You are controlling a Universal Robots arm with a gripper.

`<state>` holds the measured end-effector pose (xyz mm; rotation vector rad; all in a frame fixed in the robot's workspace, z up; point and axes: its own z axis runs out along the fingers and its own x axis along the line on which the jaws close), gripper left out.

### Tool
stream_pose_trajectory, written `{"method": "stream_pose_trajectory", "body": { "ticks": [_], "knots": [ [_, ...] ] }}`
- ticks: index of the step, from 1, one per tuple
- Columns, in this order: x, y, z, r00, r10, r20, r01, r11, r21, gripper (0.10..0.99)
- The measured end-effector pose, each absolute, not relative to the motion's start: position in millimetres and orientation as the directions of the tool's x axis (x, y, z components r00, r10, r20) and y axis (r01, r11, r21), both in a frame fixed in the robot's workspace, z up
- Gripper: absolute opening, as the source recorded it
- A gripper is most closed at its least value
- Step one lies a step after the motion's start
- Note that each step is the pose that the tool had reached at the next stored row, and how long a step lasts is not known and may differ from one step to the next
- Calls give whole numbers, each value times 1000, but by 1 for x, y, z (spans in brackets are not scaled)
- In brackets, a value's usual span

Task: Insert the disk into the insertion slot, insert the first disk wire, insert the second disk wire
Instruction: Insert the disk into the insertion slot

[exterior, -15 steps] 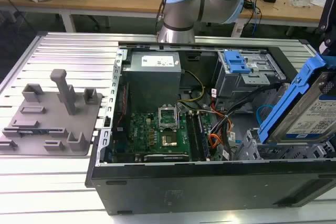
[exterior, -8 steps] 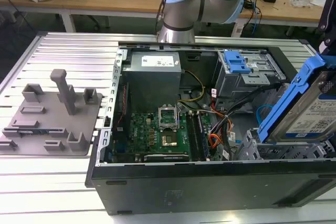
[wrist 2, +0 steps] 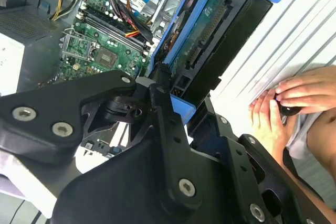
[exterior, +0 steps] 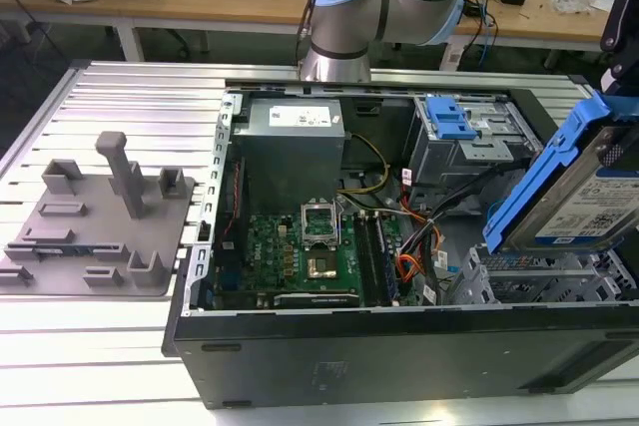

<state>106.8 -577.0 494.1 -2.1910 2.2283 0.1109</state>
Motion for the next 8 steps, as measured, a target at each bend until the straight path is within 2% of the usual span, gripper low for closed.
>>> {"method": "stream_pose_trajectory", "body": {
  "ticks": [8],
  "knots": [
    [114,-577,494,-18,-998,-60,-999,16,36,365]
  ]
}}
